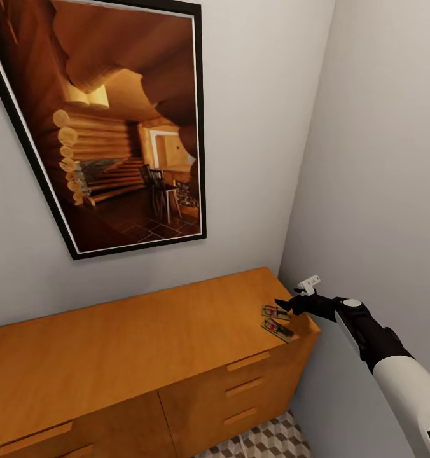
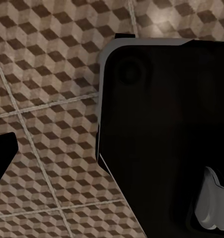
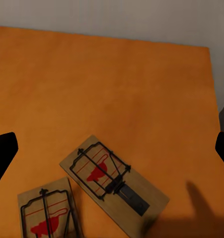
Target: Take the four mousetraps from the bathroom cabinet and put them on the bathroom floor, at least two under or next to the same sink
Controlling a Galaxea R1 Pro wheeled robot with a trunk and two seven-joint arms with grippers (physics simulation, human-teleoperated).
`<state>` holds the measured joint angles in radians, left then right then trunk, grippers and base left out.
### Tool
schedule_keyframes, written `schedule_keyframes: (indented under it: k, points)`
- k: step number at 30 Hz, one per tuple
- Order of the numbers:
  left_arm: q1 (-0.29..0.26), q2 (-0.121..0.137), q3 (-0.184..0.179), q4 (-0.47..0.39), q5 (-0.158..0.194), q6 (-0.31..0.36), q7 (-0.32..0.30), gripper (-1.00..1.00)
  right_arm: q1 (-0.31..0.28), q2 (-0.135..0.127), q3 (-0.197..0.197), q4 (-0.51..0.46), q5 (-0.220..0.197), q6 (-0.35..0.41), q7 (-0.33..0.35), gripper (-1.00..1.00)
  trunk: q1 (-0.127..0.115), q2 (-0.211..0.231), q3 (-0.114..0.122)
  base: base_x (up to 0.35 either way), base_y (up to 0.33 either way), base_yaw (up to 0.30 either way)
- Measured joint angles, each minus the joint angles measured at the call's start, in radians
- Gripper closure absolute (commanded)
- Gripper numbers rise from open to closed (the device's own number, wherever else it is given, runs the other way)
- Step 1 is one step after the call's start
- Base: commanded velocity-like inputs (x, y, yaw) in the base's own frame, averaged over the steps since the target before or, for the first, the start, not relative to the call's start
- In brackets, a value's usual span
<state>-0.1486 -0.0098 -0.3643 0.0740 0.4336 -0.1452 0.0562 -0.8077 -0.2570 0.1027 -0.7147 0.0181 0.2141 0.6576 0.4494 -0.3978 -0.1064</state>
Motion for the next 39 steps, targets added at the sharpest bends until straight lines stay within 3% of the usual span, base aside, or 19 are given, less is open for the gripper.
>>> schedule_keyframes:
  k: [39]
  points:
    - [0.000,-0.002,0.000,0.000,0.000,0.000,-0.002,-1.00,0.000,0.000,0.000,0.000,0.000,0.001,0.000,-1.00,0.000,0.000,0.000,-0.034,0.000,0.000]
